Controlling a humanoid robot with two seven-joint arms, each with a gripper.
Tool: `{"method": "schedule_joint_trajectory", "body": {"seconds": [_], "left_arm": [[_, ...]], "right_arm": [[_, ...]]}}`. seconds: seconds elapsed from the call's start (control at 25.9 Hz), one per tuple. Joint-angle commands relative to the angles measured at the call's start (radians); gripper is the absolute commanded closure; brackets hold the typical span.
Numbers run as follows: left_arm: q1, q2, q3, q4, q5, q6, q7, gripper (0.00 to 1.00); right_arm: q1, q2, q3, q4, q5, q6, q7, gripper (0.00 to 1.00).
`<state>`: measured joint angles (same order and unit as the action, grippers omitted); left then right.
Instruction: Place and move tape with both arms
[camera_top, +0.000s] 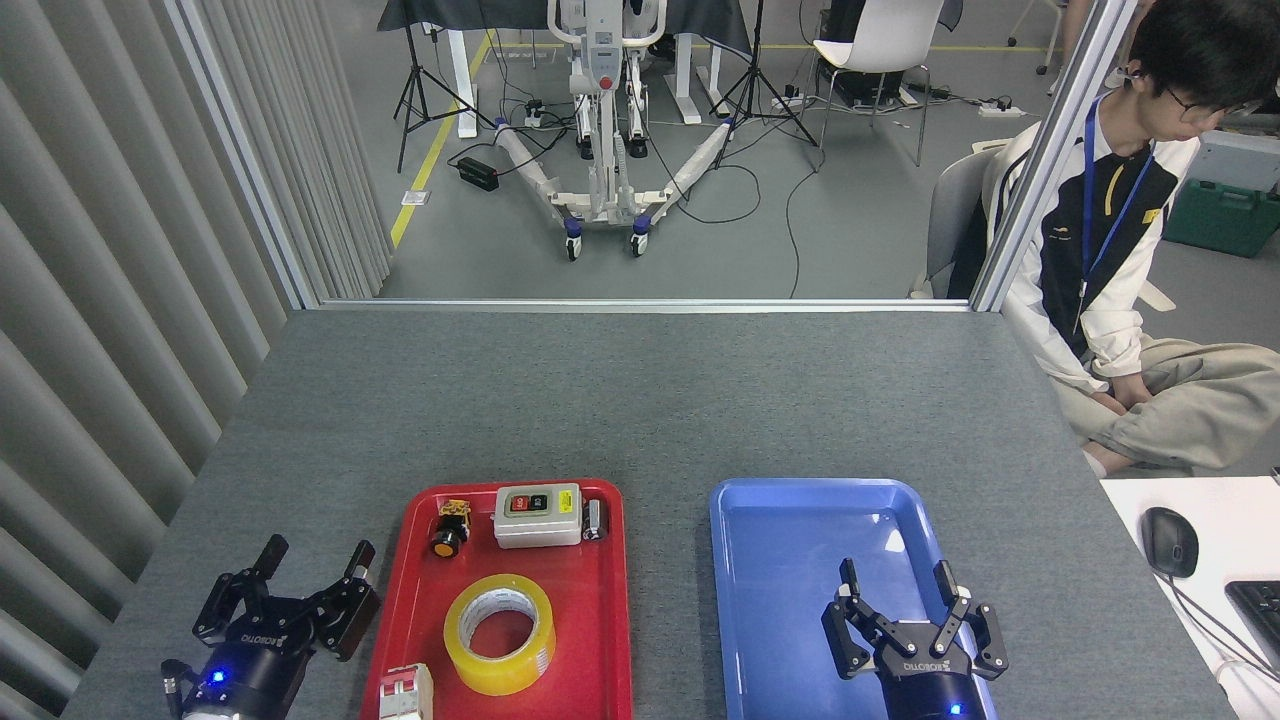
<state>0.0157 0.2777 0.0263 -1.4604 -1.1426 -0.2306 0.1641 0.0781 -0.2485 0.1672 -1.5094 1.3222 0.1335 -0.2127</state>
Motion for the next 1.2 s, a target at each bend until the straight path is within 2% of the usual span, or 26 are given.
{"method": "schedule_joint_trajectory", "body": {"seconds": [0.0, 1.16], "left_arm": [[0.001, 0.001, 0.001, 0.000, 0.001, -0.001, 0.003, 0.00], [0.012, 0.008, 0.003, -0.009, 0.018, -0.019, -0.003, 0.00]], "right_arm": [[0.000, 0.000, 0.000, 0.000, 0.000, 0.002, -0.001, 0.00], [0.023, 0.003, -0.002, -0.041, 0.003, -0.015, 0.007, 0.00]]}}
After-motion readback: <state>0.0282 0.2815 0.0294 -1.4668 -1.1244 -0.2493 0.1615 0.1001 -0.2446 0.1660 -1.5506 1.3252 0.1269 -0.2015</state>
